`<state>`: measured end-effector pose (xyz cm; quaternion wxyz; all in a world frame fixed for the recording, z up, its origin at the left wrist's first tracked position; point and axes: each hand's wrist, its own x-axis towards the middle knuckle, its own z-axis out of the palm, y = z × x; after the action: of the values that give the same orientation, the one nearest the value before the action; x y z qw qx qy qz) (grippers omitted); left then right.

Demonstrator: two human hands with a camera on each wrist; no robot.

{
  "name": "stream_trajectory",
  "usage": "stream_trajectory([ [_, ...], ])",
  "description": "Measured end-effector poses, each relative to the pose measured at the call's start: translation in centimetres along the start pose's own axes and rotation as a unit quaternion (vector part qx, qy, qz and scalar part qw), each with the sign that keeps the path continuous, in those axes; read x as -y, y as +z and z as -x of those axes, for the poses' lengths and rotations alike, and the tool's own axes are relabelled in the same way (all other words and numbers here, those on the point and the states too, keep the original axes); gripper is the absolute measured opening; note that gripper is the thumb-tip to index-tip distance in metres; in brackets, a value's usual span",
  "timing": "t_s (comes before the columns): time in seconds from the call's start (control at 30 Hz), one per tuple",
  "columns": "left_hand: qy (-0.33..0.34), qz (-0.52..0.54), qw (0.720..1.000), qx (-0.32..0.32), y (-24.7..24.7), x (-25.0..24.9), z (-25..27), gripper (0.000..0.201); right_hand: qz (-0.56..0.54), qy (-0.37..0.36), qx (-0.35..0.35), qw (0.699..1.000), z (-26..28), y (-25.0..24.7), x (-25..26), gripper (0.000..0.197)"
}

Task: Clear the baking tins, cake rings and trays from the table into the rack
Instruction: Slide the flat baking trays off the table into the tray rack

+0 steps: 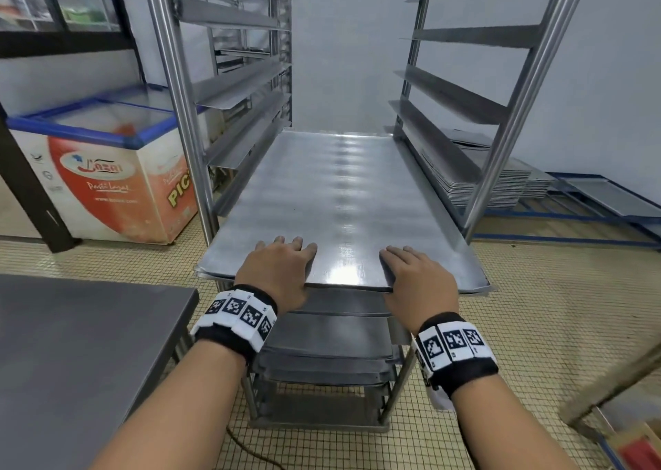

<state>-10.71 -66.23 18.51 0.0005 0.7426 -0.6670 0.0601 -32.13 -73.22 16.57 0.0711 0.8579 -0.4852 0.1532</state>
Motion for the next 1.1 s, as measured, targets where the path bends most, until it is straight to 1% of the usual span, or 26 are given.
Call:
stream_trajectory([
  [0.07,0.000,-0.004,1.000,0.004,0.0,0.5,-1.5,0.060,-0.004,0.004,-0.015,1.000,-1.5,0.5,-0.3,0.044],
  [0.17,-0.003,-0.013,1.000,0.012,-0.1,1.1,-3.8,0.060,-0.015,0.001,-0.026,1.000,-3.7,1.0,-0.7,0.038],
  [0.47,-0.017,-0.028,0.998,0.044,-0.1,2.8,-10.5,0.067,-0.023,-0.002,-0.009,1.000,-10.5,3.5,-2.1,0.038],
  [0.6,-0.020,-0.028,0.998,0.045,-0.2,3.4,-12.8,0.064,-0.017,0.001,0.000,1.000,-12.9,4.0,-2.5,0.032],
  [0.7,-0.025,-0.032,0.998,0.041,0.0,3.9,-14.5,0.062,-0.021,-0.006,0.002,1.000,-14.4,4.4,-2.8,0.029],
  [0.83,-0.027,-0.032,0.999,0.036,0.4,4.3,-16.2,0.068,-0.023,-0.008,-0.013,1.000,-16.0,5.2,-3.1,0.022],
  [1.0,-0.024,-0.035,0.998,0.039,0.4,4.5,-17.4,0.073,-0.026,-0.011,-0.020,0.999,-17.0,5.6,-3.4,0.025],
  [1.1,-0.030,-0.027,0.999,0.033,0.6,4.6,-17.4,0.072,-0.028,-0.015,-0.017,0.999,-17.1,5.7,-3.3,0.028],
])
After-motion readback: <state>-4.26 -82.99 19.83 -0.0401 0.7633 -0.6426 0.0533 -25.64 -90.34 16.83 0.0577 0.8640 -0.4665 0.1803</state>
